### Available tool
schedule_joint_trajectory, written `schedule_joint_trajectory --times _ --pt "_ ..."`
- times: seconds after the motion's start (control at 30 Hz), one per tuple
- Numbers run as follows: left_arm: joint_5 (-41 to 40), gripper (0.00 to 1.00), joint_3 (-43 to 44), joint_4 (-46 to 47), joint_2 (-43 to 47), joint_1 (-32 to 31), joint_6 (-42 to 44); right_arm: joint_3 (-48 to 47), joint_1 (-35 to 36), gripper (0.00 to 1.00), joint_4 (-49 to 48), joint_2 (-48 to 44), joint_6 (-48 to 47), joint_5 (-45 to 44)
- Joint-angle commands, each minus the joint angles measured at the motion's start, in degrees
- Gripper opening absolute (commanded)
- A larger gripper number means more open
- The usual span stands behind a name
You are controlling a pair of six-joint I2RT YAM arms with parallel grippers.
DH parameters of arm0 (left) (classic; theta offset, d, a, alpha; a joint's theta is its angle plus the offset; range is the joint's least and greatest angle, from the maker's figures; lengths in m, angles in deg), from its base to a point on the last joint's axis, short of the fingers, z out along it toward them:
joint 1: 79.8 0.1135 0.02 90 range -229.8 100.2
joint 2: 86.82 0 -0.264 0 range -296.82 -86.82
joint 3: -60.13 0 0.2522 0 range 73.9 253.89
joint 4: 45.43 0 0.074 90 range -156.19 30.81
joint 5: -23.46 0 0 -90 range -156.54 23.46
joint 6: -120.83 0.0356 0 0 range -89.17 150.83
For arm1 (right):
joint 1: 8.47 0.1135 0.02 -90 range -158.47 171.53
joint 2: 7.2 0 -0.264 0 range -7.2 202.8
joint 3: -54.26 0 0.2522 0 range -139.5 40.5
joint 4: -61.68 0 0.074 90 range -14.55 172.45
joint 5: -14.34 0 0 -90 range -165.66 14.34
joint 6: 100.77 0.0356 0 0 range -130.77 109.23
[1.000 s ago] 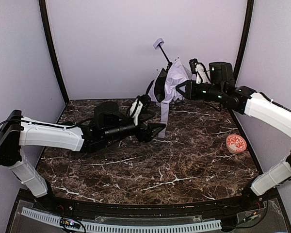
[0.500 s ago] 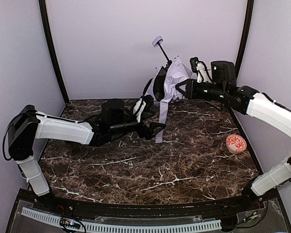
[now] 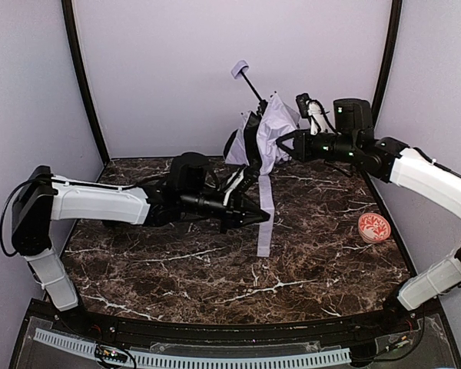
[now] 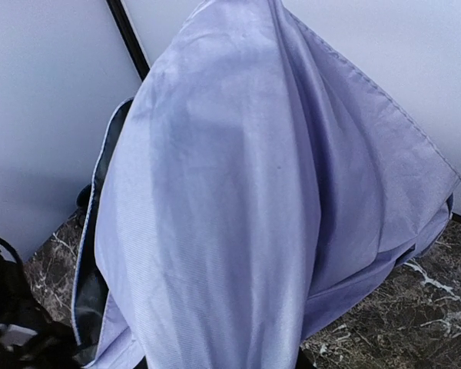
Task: Put away the umbrella
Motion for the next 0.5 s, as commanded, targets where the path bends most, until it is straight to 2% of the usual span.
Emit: schedule_joint_trajectory --times 0.0,0.1,0.23,0.4,0.47 --pt "8.28 0.00 0.91 -7.51 10.22 -2.95 3.62 0.38 -0.29 0.00 1.21 3.37 -13.96 7.07" --pt "9.78 0.00 2.70 -8.73 11.57 -2.99 1.87 0.90 0.57 0.00 6.05 7.31 -24.72 14.30" --pt "12.23 0.00 3.71 -8.06 11.51 -2.99 -1.00 0.89 3.42 0.00 11.98 13.13 -36.02 19.14" --pt "12.12 0.00 3.10 -7.19 11.38 -2.14 -2.87 -0.33 4.40 0.00 17.01 20.84 -41.88 28.31" --pt "12.74 0.00 1.42 -3.08 11.77 -0.41 -6.37 -1.22 4.74 0.01 20.69 23.58 -44.79 31.34"
